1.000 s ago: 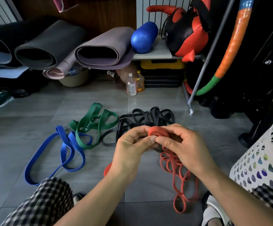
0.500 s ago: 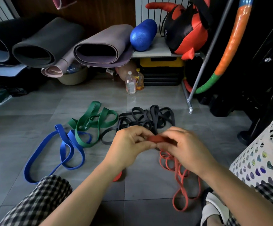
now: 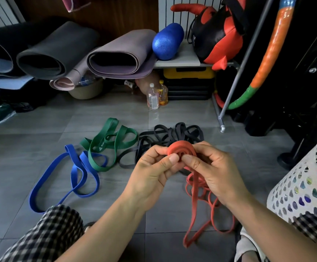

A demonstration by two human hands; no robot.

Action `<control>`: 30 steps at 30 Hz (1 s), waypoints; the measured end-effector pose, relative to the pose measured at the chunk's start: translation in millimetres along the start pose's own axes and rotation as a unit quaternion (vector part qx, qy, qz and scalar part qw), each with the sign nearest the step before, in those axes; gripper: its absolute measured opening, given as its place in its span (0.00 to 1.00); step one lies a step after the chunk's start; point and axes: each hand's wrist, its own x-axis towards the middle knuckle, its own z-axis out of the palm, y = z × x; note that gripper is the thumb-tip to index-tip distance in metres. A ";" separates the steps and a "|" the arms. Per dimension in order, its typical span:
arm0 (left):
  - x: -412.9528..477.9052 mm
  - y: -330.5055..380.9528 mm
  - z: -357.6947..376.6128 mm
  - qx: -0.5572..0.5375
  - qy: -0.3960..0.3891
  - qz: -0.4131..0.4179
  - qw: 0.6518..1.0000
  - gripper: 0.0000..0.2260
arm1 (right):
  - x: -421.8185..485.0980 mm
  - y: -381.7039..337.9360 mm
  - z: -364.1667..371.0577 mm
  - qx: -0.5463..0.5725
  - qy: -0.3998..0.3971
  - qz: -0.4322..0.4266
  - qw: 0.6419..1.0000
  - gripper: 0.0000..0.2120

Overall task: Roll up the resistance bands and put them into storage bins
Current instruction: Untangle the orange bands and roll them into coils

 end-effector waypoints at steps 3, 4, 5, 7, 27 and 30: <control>5.8 1.8 -10.6 0.165 0.003 0.009 0.986 0.06 | 3.3 0.8 -11.3 -0.098 -0.024 0.002 0.995 0.05; 8.8 1.3 -15.9 0.300 0.012 0.049 0.953 0.09 | 4.0 2.3 -14.9 -0.165 -0.031 -0.009 0.986 0.06; 10.3 1.6 -18.6 0.419 0.015 0.089 0.904 0.12 | 4.3 3.7 -15.8 -0.244 -0.038 -0.034 0.968 0.07; 10.5 1.3 -19.2 0.532 -0.005 0.133 0.836 0.16 | 2.7 6.7 -12.6 -0.371 -0.051 -0.099 0.922 0.07; 12.9 3.7 -21.0 0.479 0.016 0.099 0.872 0.13 | 4.7 3.8 -16.8 -0.359 -0.054 -0.071 0.929 0.07; 11.1 6.7 -18.6 0.522 -0.003 0.114 0.845 0.11 | -0.2 1.4 -12.2 -0.400 -0.064 -0.098 0.909 0.08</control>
